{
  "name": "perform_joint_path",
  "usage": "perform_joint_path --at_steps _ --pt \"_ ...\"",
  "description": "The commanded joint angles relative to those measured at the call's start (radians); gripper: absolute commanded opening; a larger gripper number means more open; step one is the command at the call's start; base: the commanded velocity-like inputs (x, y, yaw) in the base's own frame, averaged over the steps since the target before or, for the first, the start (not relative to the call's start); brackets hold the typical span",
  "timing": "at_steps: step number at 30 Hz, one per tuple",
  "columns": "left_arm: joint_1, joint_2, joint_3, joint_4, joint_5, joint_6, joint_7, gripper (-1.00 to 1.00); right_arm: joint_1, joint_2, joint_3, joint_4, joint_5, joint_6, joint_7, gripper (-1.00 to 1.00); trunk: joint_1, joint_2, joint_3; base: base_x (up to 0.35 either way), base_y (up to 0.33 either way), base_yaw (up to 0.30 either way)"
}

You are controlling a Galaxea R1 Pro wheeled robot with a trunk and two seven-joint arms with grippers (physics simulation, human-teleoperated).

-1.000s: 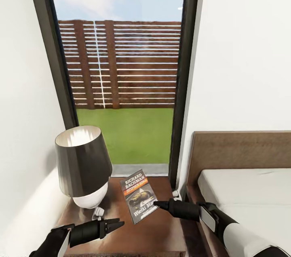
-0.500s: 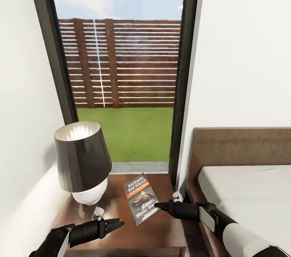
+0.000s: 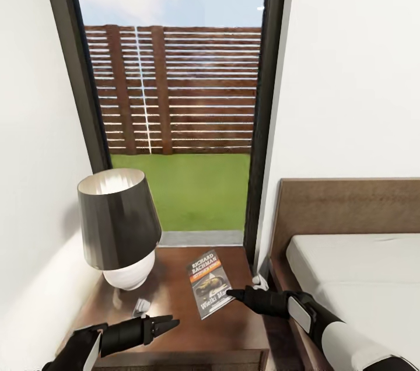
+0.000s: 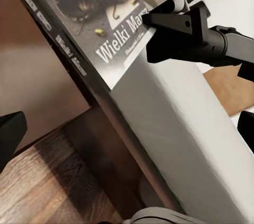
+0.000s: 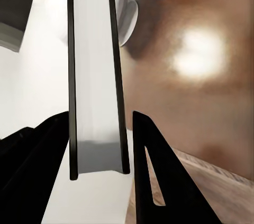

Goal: In the bedroom, move the book from the bed onto either nightstand, and place the two sandals side by side next to the bed.

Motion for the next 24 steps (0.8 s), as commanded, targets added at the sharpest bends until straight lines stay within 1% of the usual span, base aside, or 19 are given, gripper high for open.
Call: perform_joint_path --at_steps 1,10,12,13,14,17,18,20,22,24 --pt "-0.001 -0.001 0.007 -0.001 -0.010 0.011 -0.007 1.00 -0.001 -0.001 0.004 -0.001 -0.010 0.008 0.000 -1.00 0.004 -0.008 -0.004 0.000 0.000 0.000" --pt "-0.001 -0.001 0.007 -0.001 -0.010 0.009 -0.007 1.00 -0.001 -0.001 0.001 0.001 -0.010 0.008 0.000 -1.00 0.038 -0.071 -0.032 0.000 0.000 0.000" --pt "-0.001 -0.001 0.007 -0.001 -0.010 0.009 -0.007 1.00 -0.001 -0.004 -0.007 0.001 -0.011 0.020 0.000 -1.00 0.046 -0.085 -0.039 0.000 0.000 0.000" --pt "-0.001 -0.001 0.007 -0.001 -0.010 0.009 -0.007 1.00 -0.001 -0.004 -0.017 0.001 -0.011 0.035 0.000 -1.00 0.050 -0.092 -0.042 0.000 0.000 0.000" --pt "-0.001 -0.002 0.007 -0.001 -0.010 0.009 -0.007 1.00 -0.001 -0.005 -0.044 0.001 -0.012 0.080 0.000 -1.00 0.054 -0.099 -0.045 0.000 0.000 0.000" --pt "-0.001 -0.003 0.007 -0.001 -0.010 0.009 -0.007 1.00 -0.001 -0.006 -0.119 0.001 -0.011 0.182 0.002 -1.00 0.065 -0.120 -0.054 0.000 0.000 0.000" --pt "-0.001 -0.003 0.007 -0.001 -0.010 0.009 -0.007 1.00 -0.001 -0.006 -0.132 0.000 -0.011 0.196 0.002 -1.00 0.069 -0.127 -0.058 0.000 0.000 0.000" --pt "-0.001 -0.003 0.007 -0.001 -0.010 0.009 -0.007 1.00 -0.001 -0.006 -0.171 0.000 -0.010 0.231 0.002 -1.00 0.077 -0.141 -0.064 0.000 0.000 0.000" --pt "-0.001 -0.003 0.007 -0.001 -0.010 0.009 -0.007 1.00 -0.001 -0.006 -0.191 -0.001 -0.010 0.248 0.002 -1.00 0.084 -0.155 -0.070 0.000 0.000 0.000" --pt "-0.001 -0.003 0.007 -0.001 -0.010 0.009 -0.006 1.00 -0.001 -0.006 -0.195 -0.001 -0.010 0.252 0.002 -1.00 0.092 -0.169 -0.076 0.000 0.000 0.000"
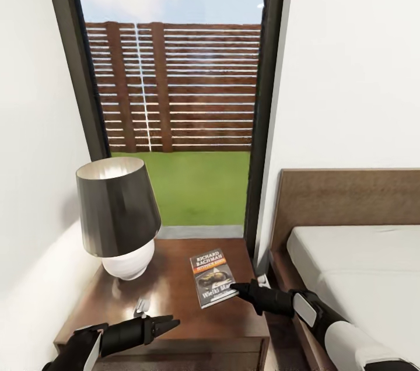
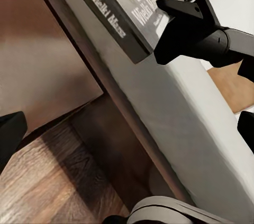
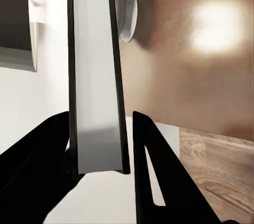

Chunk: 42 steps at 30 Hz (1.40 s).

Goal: In the bedroom, move the book from the bed onto either nightstand, and place the two sandals side by side next to the bed.

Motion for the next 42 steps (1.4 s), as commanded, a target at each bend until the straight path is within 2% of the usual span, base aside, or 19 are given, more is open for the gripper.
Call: perform_joint_path --at_steps 1,4,13,31,42 --pt "-0.001 -0.001 0.007 -0.001 -0.010 0.011 -0.007 1.00 -0.001 -0.001 0.005 -0.001 -0.012 0.008 0.000 -1.00 0.004 -0.008 -0.004 0.000 0.000 0.000" --pt "-0.001 -0.001 0.007 -0.001 -0.010 0.011 -0.007 1.00 -0.001 -0.001 0.004 -0.001 -0.011 0.009 0.000 -1.00 0.015 -0.029 -0.014 0.000 0.000 0.000" --pt "-0.001 0.000 0.010 -0.001 -0.010 0.011 -0.008 1.00 -0.001 0.006 0.005 -0.001 -0.010 0.007 -0.002 -1.00 0.015 -0.029 -0.014 0.001 0.000 0.000" --pt "-0.001 0.000 0.009 -0.001 -0.010 0.011 -0.008 1.00 -0.001 0.008 0.008 0.001 -0.007 -0.002 -0.007 -1.00 0.015 -0.029 -0.014 0.154 0.070 0.000" --pt "-0.001 0.000 0.011 -0.001 -0.009 0.011 -0.008 1.00 -0.001 0.008 0.005 0.001 -0.009 0.008 -0.004 -1.00 0.015 -0.029 -0.014 0.016 0.011 0.000"
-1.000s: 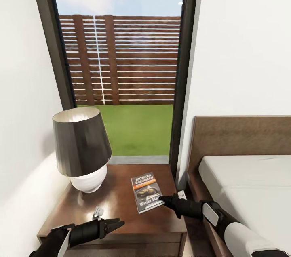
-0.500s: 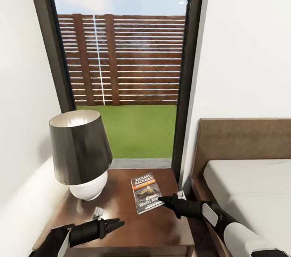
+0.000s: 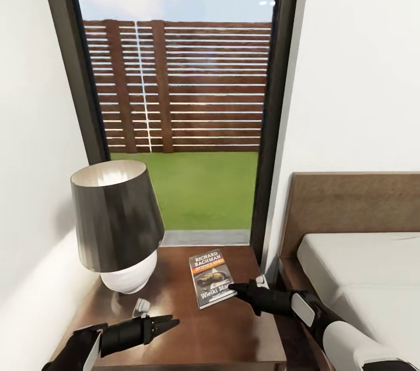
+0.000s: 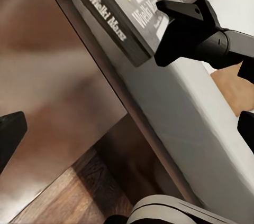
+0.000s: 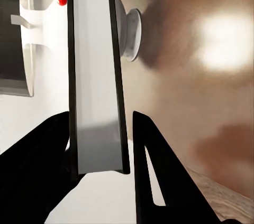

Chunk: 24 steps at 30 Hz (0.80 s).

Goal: In the bedroom, move the book from the bed onto either nightstand, and place the two sandals side by side next to the bed.

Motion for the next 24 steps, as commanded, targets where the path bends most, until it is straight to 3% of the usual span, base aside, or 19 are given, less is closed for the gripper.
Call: perform_joint_path --at_steps 1,14,24 --pt "-0.001 -0.001 0.007 -0.001 -0.010 0.011 -0.007 1.00 -0.001 -0.001 0.008 0.000 -0.011 0.008 0.001 -1.00 0.000 0.000 -0.001 0.000 0.000 0.000" --pt "-0.001 -0.003 0.006 -0.001 -0.010 0.011 -0.006 1.00 -0.001 -0.001 0.009 0.000 -0.011 0.055 0.002 -1.00 0.000 0.000 -0.001 0.000 0.000 0.000" --pt "-0.001 -0.003 0.004 -0.001 -0.012 0.011 -0.006 1.00 -0.001 -0.001 0.010 0.000 -0.011 0.056 0.002 -1.00 0.038 -0.070 -0.032 0.000 0.000 0.000"
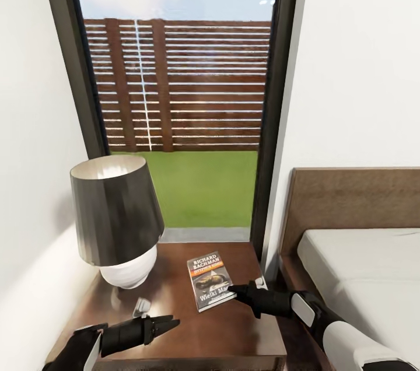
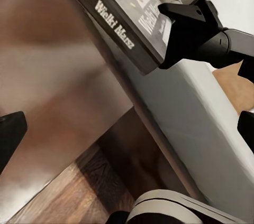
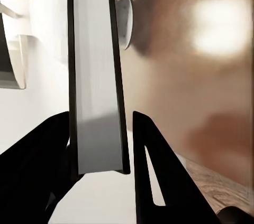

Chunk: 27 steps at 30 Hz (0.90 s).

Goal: In the bedroom, move the book from the bed onto either nightstand, and place the two sandals side by side next to the bed.

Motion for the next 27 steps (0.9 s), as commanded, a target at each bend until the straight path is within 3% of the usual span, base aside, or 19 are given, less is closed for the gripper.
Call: perform_joint_path --at_steps 1,9,13,17,19,27 --pt "-0.001 -0.001 0.007 -0.001 -0.010 0.011 -0.007 1.00 -0.001 -0.001 0.008 0.000 -0.011 0.005 0.001 -1.00 0.004 -0.008 -0.004 0.000 0.000 0.000" --pt "-0.001 -0.001 0.007 -0.001 -0.011 0.011 -0.008 1.00 -0.001 -0.001 0.008 0.000 -0.011 0.004 0.001 -1.00 0.034 -0.064 -0.029 0.000 0.000 0.000" --pt "-0.001 0.004 0.010 -0.001 -0.008 0.014 -0.021 1.00 -0.001 -0.001 0.008 0.000 -0.011 0.003 0.001 -1.00 0.034 -0.064 -0.029 0.000 0.000 0.000" --pt "-0.001 0.006 0.010 -0.023 0.042 0.058 -0.091 1.00 -0.001 -0.001 0.008 0.000 -0.010 0.003 0.001 -1.00 0.034 -0.064 -0.029 0.000 0.000 0.000" --pt "-0.001 0.005 0.007 -0.086 0.074 0.101 -0.112 1.00 -0.001 -0.001 0.008 0.000 -0.011 0.003 0.001 -1.00 0.034 -0.064 -0.029 0.000 0.000 0.000" --pt "-0.001 0.002 0.001 -0.150 0.090 0.155 -0.128 1.00 -0.001 -0.001 0.008 0.000 -0.011 0.003 0.001 -1.00 0.046 -0.085 -0.039 0.000 0.000 0.000"
